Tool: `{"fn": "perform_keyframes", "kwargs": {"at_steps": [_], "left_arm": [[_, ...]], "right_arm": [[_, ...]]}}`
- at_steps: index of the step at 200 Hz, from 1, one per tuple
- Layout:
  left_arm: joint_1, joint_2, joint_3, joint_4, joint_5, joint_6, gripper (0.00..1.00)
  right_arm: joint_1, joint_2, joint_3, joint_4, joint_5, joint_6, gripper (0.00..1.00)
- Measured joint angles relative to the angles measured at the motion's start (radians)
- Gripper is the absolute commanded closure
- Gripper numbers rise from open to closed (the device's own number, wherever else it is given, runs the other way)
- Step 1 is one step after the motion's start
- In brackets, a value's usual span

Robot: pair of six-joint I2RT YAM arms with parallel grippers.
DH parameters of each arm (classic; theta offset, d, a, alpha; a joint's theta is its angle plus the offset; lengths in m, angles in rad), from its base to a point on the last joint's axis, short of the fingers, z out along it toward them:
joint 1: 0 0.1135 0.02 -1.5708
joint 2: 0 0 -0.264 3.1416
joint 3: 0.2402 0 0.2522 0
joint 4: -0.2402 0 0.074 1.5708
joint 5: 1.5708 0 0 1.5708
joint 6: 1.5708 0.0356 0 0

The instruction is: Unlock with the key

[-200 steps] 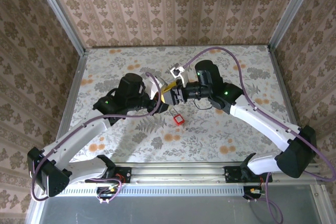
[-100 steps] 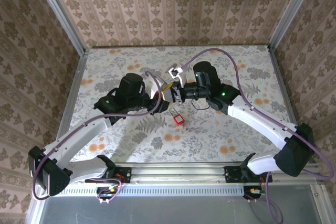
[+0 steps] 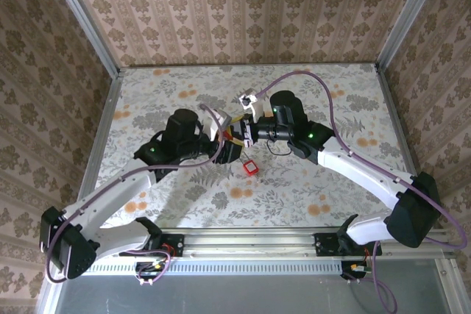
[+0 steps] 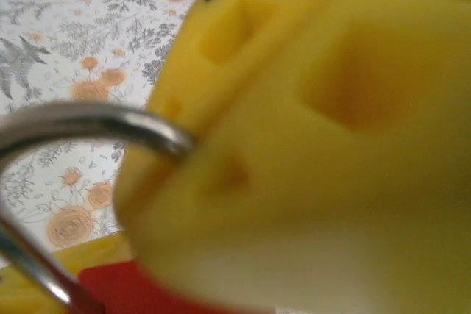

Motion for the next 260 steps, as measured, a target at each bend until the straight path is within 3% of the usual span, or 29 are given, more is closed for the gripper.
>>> {"fn": "perform_keyframes", "kwargs": {"at_steps": [42, 90, 142, 173, 217, 260], "left_arm": [[0.124, -0.177, -0.128, 0.134, 0.06, -0.164, 0.02], [0.287, -0.282, -0.178, 0.201, 0.114, -0.543, 0.02], [0.278, -0.19, -0.224, 0.281, 0.16, -1.03, 0.07], [0.26, -0.156, -0.278, 0.376, 0.196, -1.251, 0.07], [0.212, -0.106, -0.389, 0.512, 0.211, -1.45, 0.13], [0.222, -0.066, -0.431, 0.581, 0.211, -1.511, 0.23]], "right_arm": [[0.0, 0.0, 0.0, -0.005, 0.081, -0.026, 1.0], [0.041, 0.0, -0.043, 0.035, 0.2, -0.145, 1.0], [0.176, 0.005, -0.118, 0.126, 0.378, -0.405, 1.0], [0.211, 0.042, -0.121, 0.185, 0.471, -0.535, 1.0], [0.267, 0.105, -0.129, 0.198, 0.588, -0.694, 1.0], [0.318, 0.137, -0.14, 0.198, 0.653, -0.806, 1.0]]}}
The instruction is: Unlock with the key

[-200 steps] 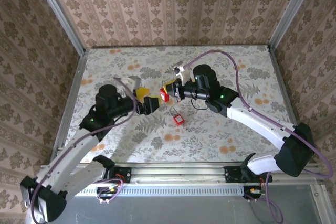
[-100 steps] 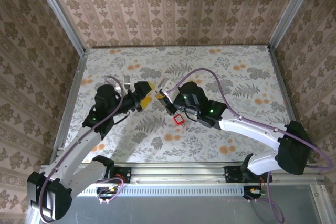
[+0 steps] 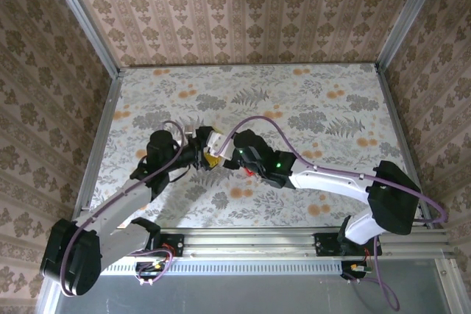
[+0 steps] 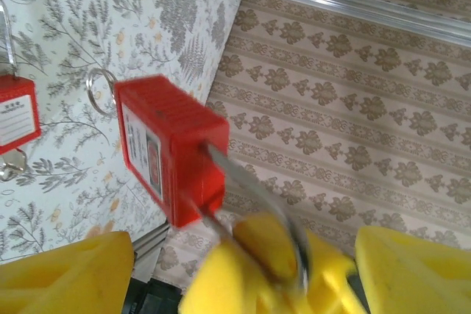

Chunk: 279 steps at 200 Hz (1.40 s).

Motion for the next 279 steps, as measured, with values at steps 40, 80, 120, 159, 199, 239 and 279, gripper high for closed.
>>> {"fn": "perform_keyframes", "kwargs": {"at_steps": [40, 80, 120, 159, 199, 239, 279], "left_arm": [[0.009, 0.07, -0.001, 0.018, 0.009, -0.009, 0.4], [0.021, 0.107, -0.022, 0.033, 0.02, -0.006, 0.64], [0.026, 0.107, -0.02, 0.03, 0.031, 0.021, 0.89], [0.043, 0.104, -0.02, 0.024, 0.056, 0.037, 1.0], [0.086, 0.077, -0.02, 0.037, 0.063, 0.101, 1.0], [0.116, 0.075, 0.008, 0.017, 0.12, 0.28, 1.0], [0.117, 0.061, 0.077, -0.017, 0.193, 0.514, 1.0]], "right_arm": [[0.062, 0.0, -0.005, 0.011, 0.004, -0.071, 1.0], [0.088, 0.0, -0.016, 0.0, 0.011, -0.115, 1.0], [0.098, 0.0, -0.023, -0.02, 0.011, -0.129, 1.0], [0.094, 0.0, -0.023, -0.019, -0.006, -0.108, 0.74], [0.041, -0.035, -0.021, -0.051, -0.105, 0.031, 0.34], [-0.165, -0.156, -0.015, -0.12, -0.315, 0.286, 0.23], [-0.449, -0.246, -0.015, -0.095, -0.589, 0.637, 0.22]]}}
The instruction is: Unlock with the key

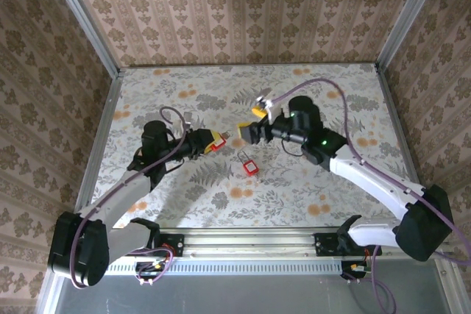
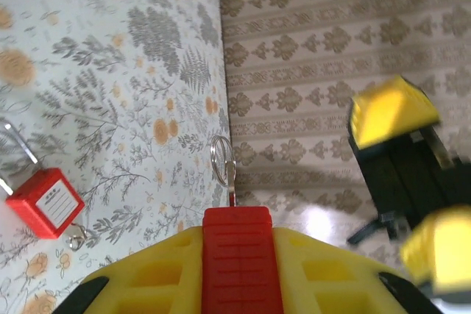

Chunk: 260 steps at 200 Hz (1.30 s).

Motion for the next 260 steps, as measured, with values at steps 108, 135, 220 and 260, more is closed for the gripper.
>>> {"fn": "perform_keyframes", "kwargs": {"at_steps": [108, 135, 220, 260], "left_arm": [[-0.049, -0.032, 0.037, 0.108, 0.169, 0.282, 1.0], [-0.053, -0.011, 0.037, 0.175, 0.204, 0.273, 1.0], [-0.053, 0.085, 0.037, 0.32, 0.275, 0.215, 1.0], [-0.066, 0.109, 0.037, 0.354, 0.282, 0.201, 1.0]], "right_arm": [[-0.141, 0.269, -0.092, 0.444, -0.556, 0.644, 0.45], [-0.141, 0.269, -0.102, 0.509, -0.593, 0.678, 0.55], [-0.151, 0.205, -0.167, 0.54, -0.637, 0.692, 0.42], [-0.148, 0.18, -0.167, 0.549, -0.646, 0.69, 0.43]]}}
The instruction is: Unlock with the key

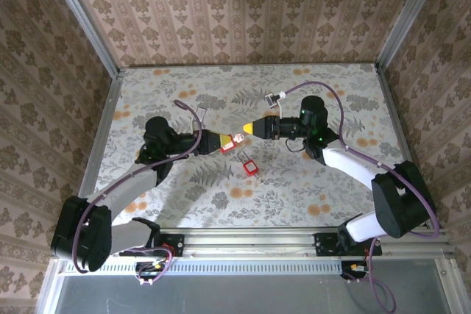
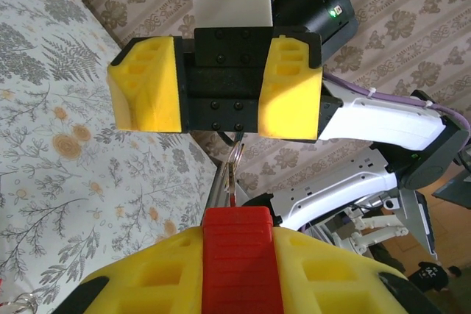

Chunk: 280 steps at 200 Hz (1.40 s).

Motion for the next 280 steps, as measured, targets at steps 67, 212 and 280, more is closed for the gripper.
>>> {"fn": "perform_keyframes", "kwargs": {"at_steps": [67, 212, 280], "left_arm": [[-0.039, 0.012, 0.011, -0.019, 0.004, 0.011, 1.0], [-0.039, 0.052, 0.03, -0.021, 0.045, 0.021, 1.0], [-0.039, 0.063, 0.039, -0.006, 0.079, 0.02, 1.0]], "right_arm": [[0.029, -0.001, -0.004, 0.019, -0.027, -0.003, 0.85], [0.034, -0.081, -0.047, -0.04, -0.053, -0.019, 0.79], [0.035, -0.081, -0.051, -0.047, -0.054, -0.034, 1.0]]}}
